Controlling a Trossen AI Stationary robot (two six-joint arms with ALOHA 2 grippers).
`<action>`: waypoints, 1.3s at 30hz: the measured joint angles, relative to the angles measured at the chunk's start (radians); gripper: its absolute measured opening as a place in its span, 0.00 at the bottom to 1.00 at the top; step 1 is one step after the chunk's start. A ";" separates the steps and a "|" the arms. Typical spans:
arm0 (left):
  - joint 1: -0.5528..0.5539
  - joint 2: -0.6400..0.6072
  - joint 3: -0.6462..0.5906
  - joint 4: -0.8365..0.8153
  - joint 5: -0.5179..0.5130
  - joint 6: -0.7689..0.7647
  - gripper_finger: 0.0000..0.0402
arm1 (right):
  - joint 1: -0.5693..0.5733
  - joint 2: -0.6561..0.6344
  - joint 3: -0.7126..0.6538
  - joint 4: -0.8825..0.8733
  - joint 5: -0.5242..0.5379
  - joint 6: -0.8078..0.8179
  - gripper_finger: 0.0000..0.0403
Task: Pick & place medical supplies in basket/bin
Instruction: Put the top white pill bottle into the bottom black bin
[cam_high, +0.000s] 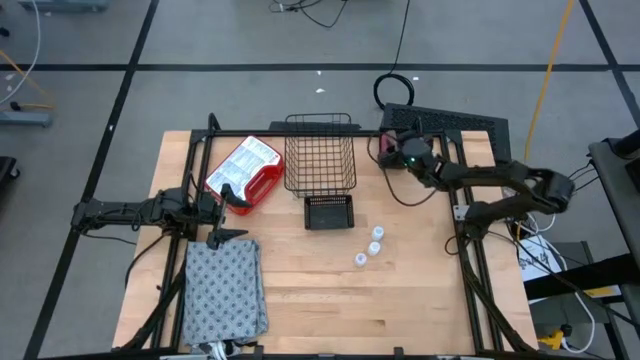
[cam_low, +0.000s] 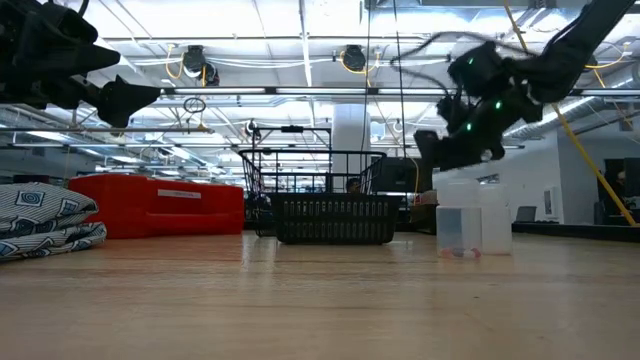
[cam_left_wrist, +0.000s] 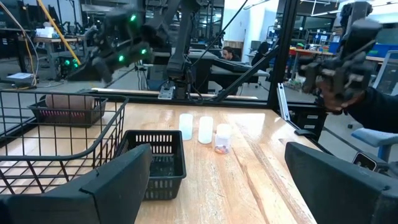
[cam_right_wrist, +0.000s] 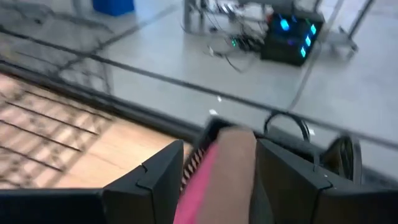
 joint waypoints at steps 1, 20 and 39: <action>0.000 0.000 0.000 0.000 0.000 0.000 0.93 | 0.014 -0.033 0.000 -0.009 -0.001 -0.008 0.48; 0.000 0.000 0.000 0.000 0.000 0.000 0.93 | 0.298 -0.360 0.000 -0.237 -0.159 -0.025 0.45; 0.000 0.000 0.000 0.000 0.000 0.000 0.93 | 0.610 -0.360 0.000 -0.734 -0.273 0.033 0.42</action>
